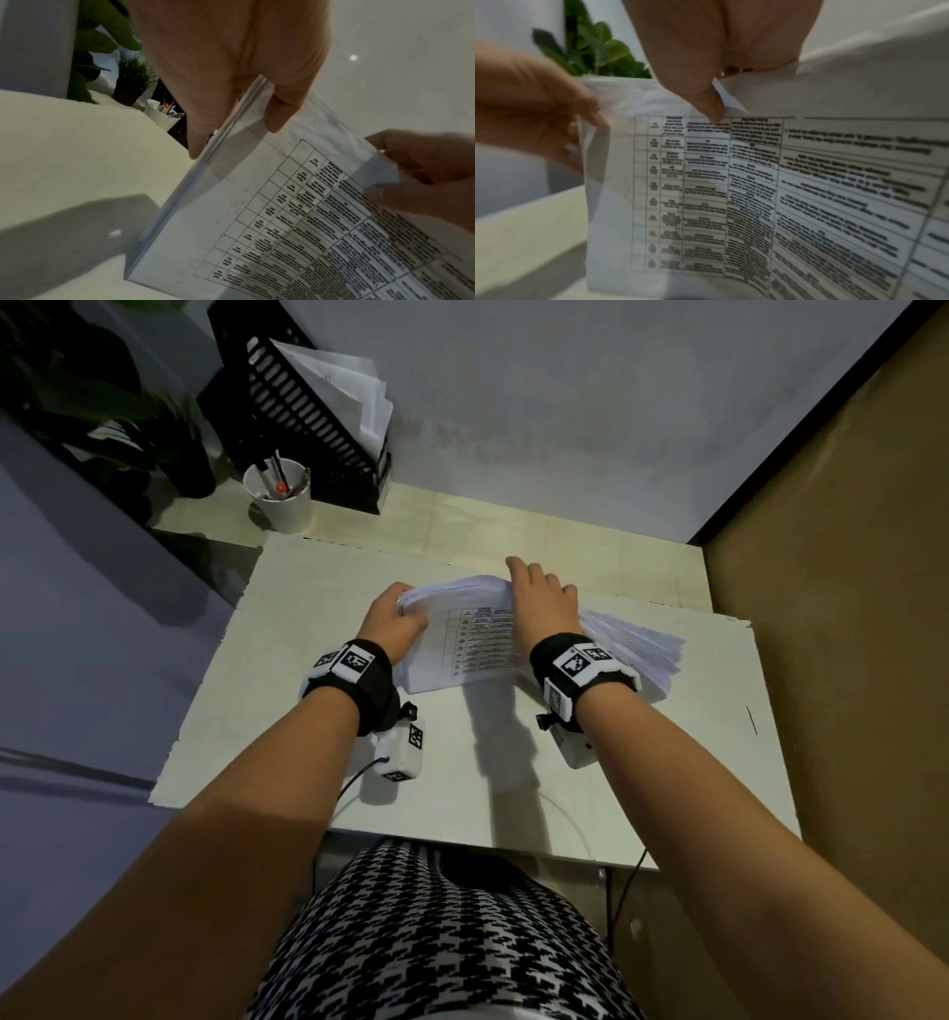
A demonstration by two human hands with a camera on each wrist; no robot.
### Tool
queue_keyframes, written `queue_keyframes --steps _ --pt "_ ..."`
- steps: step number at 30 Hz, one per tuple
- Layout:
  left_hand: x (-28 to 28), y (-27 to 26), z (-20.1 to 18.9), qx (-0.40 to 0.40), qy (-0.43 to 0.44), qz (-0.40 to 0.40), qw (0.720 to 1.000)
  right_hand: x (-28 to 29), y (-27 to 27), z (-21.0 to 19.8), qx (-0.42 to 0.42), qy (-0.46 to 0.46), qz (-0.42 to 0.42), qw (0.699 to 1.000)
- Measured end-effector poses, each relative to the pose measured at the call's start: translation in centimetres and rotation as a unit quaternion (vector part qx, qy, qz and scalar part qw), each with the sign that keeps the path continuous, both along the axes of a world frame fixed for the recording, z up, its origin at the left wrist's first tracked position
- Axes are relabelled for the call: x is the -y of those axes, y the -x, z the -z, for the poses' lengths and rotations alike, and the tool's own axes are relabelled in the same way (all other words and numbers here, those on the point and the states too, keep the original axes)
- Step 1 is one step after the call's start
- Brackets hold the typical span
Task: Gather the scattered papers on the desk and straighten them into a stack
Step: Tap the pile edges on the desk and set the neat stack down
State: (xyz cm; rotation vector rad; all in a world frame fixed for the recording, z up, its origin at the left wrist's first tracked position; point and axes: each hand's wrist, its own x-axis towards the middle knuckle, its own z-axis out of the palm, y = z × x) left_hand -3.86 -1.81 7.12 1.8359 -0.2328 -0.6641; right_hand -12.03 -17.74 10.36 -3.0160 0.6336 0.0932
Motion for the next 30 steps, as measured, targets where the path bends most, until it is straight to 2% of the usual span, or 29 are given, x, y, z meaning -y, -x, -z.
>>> queue_keyframes --steps 4,7,9,11,13,15,18,20,22,24,27,29,30 --pt "0.2 0.8 0.0 -0.019 0.022 -0.017 0.999 1.0 0.2 -1.3 -0.027 -0.018 -0.022 0.999" --pt "-0.6 0.3 0.2 -0.005 -0.022 0.036 0.999 2.9 1.1 -3.1 0.030 -0.059 0.009 0.998" --pt "-1.4 -0.5 -0.2 -0.003 -0.050 0.045 0.998 5.2 1.8 -4.5 0.090 -0.127 0.055 0.986" --pt "-1.8 -1.2 -1.3 -0.024 -0.012 0.002 1.000 7.2 2.9 -5.3 0.175 -0.262 0.109 0.943" --pt "-1.3 -1.5 -3.0 -0.081 0.101 -0.035 0.991 8.2 3.9 -5.3 0.266 -0.392 0.152 0.868" --pt "0.6 -1.8 -4.7 -0.087 0.176 -0.048 0.979 8.2 4.4 -4.8 0.321 -0.456 0.184 0.810" --pt "3.4 -1.6 -6.9 0.022 0.193 -0.037 0.980 7.0 5.0 -3.4 0.351 -0.521 0.229 0.744" --pt "4.2 -1.2 -7.4 0.082 0.185 -0.029 0.979 6.2 5.3 -2.3 0.371 -0.536 0.259 0.713" --pt "4.6 -0.8 -6.4 0.101 0.157 -0.027 0.982 5.5 5.6 -1.1 0.382 -0.543 0.287 0.690" --pt "4.5 0.1 -5.2 0.100 0.118 -0.027 0.988 4.6 5.9 0.0 0.369 -0.538 0.308 0.693" --pt "4.3 1.1 -3.5 0.098 0.082 -0.039 0.991 3.6 5.9 1.0 0.346 -0.519 0.306 0.719" --pt "4.2 1.1 -3.4 0.096 0.090 -0.053 0.990 3.3 5.7 0.6 0.361 -0.485 0.287 0.743" --pt "4.2 1.1 -3.7 0.097 0.108 -0.057 0.988 3.2 5.6 0.1 0.383 -0.469 0.277 0.746"
